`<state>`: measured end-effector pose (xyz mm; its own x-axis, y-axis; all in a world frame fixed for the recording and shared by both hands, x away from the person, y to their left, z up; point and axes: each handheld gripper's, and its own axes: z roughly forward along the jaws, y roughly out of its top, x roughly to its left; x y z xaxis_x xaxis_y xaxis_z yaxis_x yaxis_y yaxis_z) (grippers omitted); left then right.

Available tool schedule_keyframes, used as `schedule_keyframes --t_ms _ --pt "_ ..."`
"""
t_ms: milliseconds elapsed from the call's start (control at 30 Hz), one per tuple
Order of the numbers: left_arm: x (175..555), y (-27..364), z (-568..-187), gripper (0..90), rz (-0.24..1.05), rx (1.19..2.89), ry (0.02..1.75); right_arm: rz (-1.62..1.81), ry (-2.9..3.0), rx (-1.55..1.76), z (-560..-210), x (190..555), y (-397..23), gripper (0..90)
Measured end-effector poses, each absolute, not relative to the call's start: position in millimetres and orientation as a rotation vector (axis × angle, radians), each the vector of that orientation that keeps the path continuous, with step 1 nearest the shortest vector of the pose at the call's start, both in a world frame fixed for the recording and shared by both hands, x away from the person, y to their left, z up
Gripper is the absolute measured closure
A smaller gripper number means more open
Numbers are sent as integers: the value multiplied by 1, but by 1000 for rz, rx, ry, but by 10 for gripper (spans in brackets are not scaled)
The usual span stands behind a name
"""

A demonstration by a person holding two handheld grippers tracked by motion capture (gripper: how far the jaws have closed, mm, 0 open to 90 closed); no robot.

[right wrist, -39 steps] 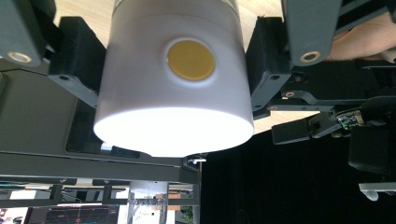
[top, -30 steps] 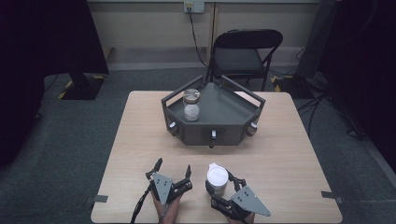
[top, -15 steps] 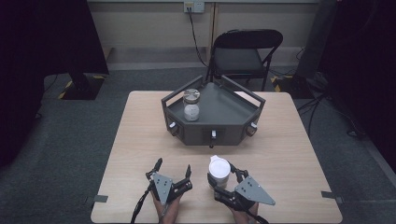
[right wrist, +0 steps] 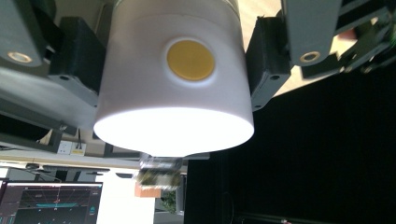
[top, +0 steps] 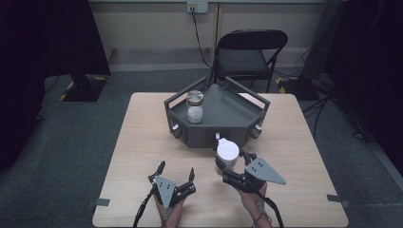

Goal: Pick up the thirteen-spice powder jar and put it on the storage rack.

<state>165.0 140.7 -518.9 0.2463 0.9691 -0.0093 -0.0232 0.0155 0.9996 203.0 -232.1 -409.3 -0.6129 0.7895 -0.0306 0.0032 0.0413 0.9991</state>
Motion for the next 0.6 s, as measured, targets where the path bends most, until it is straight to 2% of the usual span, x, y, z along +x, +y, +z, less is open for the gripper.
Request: schedule_keyframes --t_ms 600 --pt "165 141 -519 0 1027 1289 1013 1642 1645 856 -370 251 -235 298"
